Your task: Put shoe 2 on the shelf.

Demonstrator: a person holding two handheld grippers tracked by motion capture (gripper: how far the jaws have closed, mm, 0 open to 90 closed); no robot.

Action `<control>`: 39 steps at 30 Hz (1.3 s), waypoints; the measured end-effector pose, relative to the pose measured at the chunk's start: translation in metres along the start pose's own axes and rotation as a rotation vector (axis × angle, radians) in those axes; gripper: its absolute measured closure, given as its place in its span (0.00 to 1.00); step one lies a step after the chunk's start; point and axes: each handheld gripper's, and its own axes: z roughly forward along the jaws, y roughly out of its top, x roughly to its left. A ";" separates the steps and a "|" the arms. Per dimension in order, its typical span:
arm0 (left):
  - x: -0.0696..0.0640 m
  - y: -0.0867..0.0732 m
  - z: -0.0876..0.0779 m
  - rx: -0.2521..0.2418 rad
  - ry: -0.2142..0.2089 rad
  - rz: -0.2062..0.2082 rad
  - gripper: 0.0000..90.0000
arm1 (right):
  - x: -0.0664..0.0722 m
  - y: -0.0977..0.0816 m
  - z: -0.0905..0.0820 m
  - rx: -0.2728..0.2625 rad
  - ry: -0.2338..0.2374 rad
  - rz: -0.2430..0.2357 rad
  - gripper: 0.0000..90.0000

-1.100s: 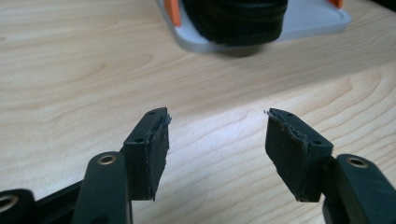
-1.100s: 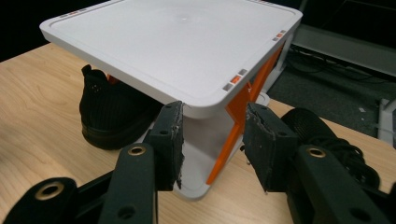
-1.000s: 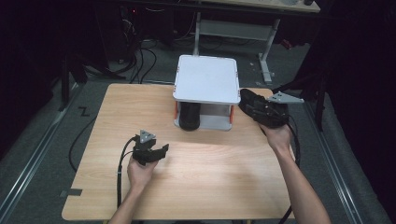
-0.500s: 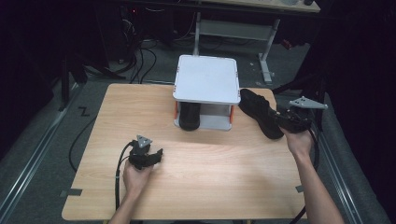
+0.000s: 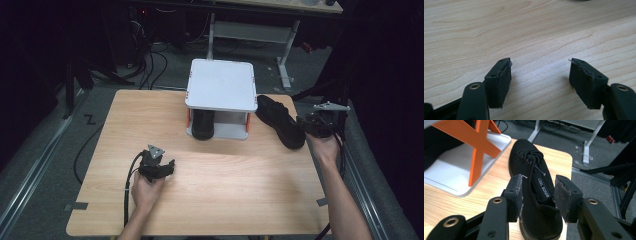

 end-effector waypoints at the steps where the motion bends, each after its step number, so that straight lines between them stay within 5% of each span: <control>1: 0.000 0.000 0.000 0.000 0.000 0.000 0.38 | -0.002 0.000 0.003 0.010 -0.001 -0.001 0.64; 7: 0.000 0.000 0.000 0.001 0.001 0.000 0.38 | -0.012 -0.001 0.014 0.038 0.029 0.035 0.64; 13: 0.000 0.000 0.000 0.002 -0.001 0.001 0.37 | -0.013 -0.005 0.025 0.082 0.037 0.012 0.64; 20: -0.001 0.000 0.000 0.002 -0.004 0.003 0.37 | -0.006 -0.007 0.037 0.121 0.041 -0.033 0.64; 30: -0.001 0.000 0.000 0.003 -0.006 0.005 0.36 | -0.002 -0.007 0.046 0.146 0.078 -0.021 0.65; 39: -0.001 0.000 0.000 0.002 -0.007 0.006 0.36 | 0.009 -0.009 0.062 0.205 0.081 -0.065 0.67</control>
